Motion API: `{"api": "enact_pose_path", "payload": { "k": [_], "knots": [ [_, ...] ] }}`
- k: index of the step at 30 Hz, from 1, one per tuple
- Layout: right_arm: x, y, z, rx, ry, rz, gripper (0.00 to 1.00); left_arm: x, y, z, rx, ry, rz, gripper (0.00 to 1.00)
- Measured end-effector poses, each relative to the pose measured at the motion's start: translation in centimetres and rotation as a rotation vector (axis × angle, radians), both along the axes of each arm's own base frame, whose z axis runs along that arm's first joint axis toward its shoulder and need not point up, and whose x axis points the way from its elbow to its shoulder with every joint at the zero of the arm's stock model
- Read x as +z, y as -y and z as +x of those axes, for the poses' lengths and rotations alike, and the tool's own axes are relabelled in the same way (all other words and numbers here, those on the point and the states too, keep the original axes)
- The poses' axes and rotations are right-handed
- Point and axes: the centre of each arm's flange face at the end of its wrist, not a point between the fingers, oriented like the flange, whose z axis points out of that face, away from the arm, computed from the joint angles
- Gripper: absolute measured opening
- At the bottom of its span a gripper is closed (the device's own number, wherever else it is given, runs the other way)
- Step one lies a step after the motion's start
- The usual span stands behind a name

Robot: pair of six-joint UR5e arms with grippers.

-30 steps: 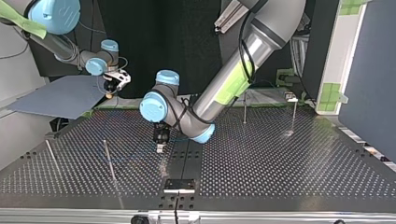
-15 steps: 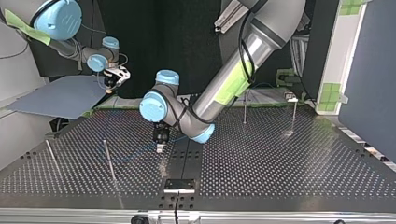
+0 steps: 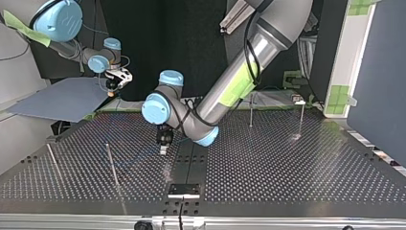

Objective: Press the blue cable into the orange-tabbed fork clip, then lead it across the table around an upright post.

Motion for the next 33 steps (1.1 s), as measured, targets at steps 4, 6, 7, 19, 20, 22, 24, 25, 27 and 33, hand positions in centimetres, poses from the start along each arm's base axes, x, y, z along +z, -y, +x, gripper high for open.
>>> {"api": "enact_pose_path", "payload": {
  "k": [4, 6, 7, 19, 20, 22, 24, 25, 27, 33],
  "knots": [
    [0.0, 0.0, 0.0, 0.001, 0.002, 0.001, 0.0, -0.2, -0.2, -0.4, -0.002, -0.037, -0.014, 1.0],
    [0.0, 0.0, 0.0, 0.001, 0.003, 0.002, 0.0, -0.3, -0.2, -0.6, -0.011, -0.059, -0.025, 1.0],
    [0.0, 0.0, 0.0, 0.001, 0.004, 0.002, 0.0, -0.4, -0.1, -0.7, -0.017, -0.067, -0.031, 1.0],
    [-0.1, 0.0, 0.1, 0.015, 0.019, 0.002, 0.0, 0.0, -0.9, -1.0, -0.026, -0.115, -0.138, 1.0],
    [-0.1, 0.0, 0.1, 0.015, 0.019, 0.003, 0.0, 0.2, -1.1, -1.0, -0.028, -0.114, -0.152, 1.0],
    [-0.1, 0.0, 0.2, 0.016, 0.02, 0.002, 0.0, 0.9, -1.5, -0.9, -0.036, -0.107, -0.184, 1.0],
    [-0.1, 0.0, 0.2, 0.017, 0.02, 0.002, 0.0, 1.5, -1.8, -1.0, -0.048, -0.101, -0.214, 1.0],
    [-0.1, 0.0, 0.2, 0.017, 0.02, 0.002, 0.0, 1.9, -1.9, -1.0, -0.053, -0.098, -0.228, 1.0],
    [-0.1, -0.1, 0.2, 0.017, 0.02, 0.003, 0.0, 2.2, -2.0, -1.3, -0.07, -0.096, -0.259, 1.0],
    [-0.1, -0.1, 0.3, 0.02, 0.02, 0.005, 0.0, 1.0, -2.2, -2.4, -0.085, -0.12, -0.276, 1.0]
  ]
}}
